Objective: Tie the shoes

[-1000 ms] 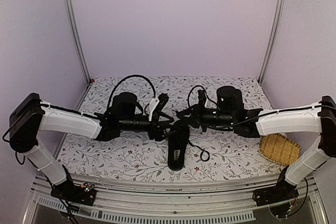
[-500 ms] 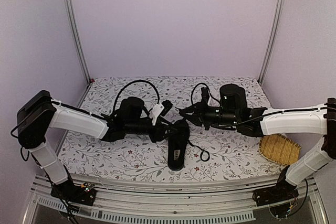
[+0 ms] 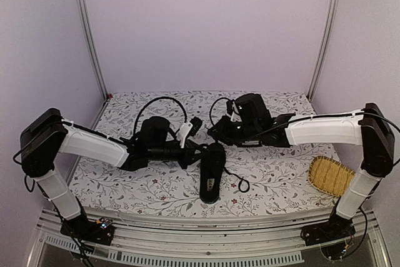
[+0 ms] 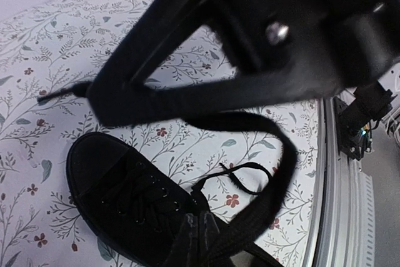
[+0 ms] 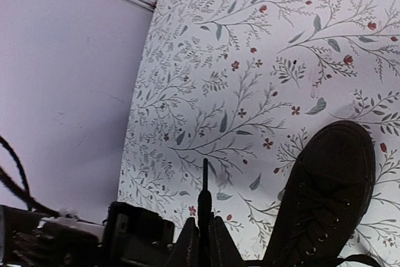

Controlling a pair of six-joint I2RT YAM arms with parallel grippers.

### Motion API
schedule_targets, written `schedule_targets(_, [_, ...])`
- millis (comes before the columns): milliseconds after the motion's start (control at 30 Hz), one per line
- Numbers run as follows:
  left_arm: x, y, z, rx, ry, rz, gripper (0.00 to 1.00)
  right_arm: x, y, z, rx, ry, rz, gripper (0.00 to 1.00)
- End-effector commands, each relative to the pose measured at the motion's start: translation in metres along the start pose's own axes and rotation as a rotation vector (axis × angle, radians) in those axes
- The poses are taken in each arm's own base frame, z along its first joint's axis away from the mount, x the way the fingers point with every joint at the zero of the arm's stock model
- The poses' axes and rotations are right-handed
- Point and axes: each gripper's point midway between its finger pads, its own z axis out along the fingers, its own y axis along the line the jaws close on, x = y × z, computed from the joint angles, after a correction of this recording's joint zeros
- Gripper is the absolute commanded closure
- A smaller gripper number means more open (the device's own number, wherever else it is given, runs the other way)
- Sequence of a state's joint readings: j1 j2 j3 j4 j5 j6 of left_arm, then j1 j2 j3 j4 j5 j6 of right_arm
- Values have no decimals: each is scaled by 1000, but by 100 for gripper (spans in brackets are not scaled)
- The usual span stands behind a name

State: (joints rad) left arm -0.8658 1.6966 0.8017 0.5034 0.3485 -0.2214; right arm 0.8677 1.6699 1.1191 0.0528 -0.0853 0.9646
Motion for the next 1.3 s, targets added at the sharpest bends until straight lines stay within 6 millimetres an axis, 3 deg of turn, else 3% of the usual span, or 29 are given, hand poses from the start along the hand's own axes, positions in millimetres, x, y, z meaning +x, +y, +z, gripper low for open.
schedule_targets(0, [0,6,4,-18,-17,-92,100,6,-51,24,178,72,-109,55])
schedule_targets(33, [2,7,6,-21,-10,-104,100,7,-55,24,196,88,-131,37])
schedule_targets(100, [4,10,9,-33,3,-129,100,7,-56,15,217,103,-183,23])
schedule_targets(133, [5,11,10,-35,7,-142,100,5,-54,6,219,98,-204,20])
schedule_targets(233, [8,15,14,-41,24,-182,100,15,-71,-29,273,107,-231,17])
schedule_targets(367, [10,19,18,-46,49,-215,100,45,-108,-77,346,145,-198,17])
schedule_targets(533, [9,24,18,-55,67,-215,100,95,-136,-104,387,238,-149,26])
schedule_targets(733, [6,32,13,-68,95,-251,100,125,-148,-93,404,293,-99,35])
schedule_targets(933, [6,36,8,-64,102,-301,100,135,-159,-74,515,319,-120,43])
schedule_targets(1100, [11,41,5,-88,124,-329,100,133,-176,-74,661,300,-135,52])
schedule_targets(1200, [11,43,2,-91,125,-330,100,130,-183,-79,708,277,-124,63])
schedule_targets(1267, [11,44,2,-85,128,-320,100,127,-184,-83,723,256,-123,77])
